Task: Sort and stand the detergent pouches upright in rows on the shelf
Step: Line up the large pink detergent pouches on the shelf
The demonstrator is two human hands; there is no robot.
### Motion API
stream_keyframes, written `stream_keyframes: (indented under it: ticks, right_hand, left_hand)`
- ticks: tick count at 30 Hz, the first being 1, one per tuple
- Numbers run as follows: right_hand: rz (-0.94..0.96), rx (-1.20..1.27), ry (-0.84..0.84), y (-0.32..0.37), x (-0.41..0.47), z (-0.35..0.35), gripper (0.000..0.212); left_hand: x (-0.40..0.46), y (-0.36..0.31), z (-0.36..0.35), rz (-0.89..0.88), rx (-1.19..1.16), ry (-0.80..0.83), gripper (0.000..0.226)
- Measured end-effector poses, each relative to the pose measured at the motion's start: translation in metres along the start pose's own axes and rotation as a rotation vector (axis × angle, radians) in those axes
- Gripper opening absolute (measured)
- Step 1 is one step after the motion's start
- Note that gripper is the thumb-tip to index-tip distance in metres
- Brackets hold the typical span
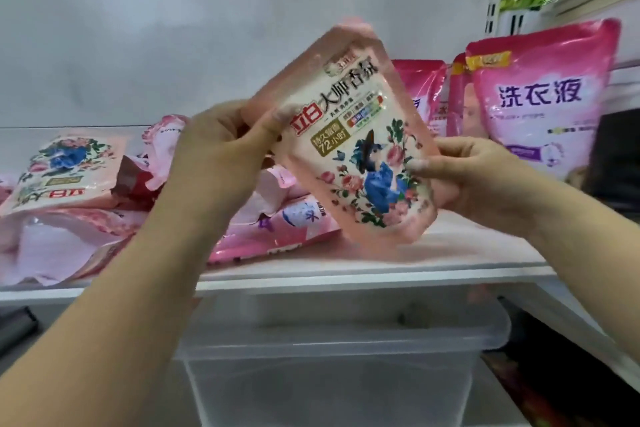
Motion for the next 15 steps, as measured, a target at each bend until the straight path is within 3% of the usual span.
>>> stream_keyframes:
  ticks: [4, 9, 15]
  right_hand:
    - [-0.045, -0.262, 0.004, 0.008, -0.002, -0.001, 0.026]
    - [0.017, -0.054, -0.454, 0.004, 0.001, 0.035, 0.01]
    - [-0.113, -0.14, -0.53, -0.025, -0.001, 0.045, 0.014]
  left_hand:
    - [0.009, -0.017, -0.034, -0.084, 0.034, 0.107, 0.017]
    - [0.015, -0.029, -0.038, -0.284, 0.393, 0.086, 0.025]
    - [-0.019, 0.022, 0.0, -0.37, 0.636, 0.152, 0.03]
Point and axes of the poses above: each hand's wrist, its own x-axis towards the middle knuckle, its own z-axis out of the back of the hand, y = z × x, the point moved 5 cm from there along x, towards the middle knuckle, and after that the axes turned 13 degrees about z, right-handed, at the moved point
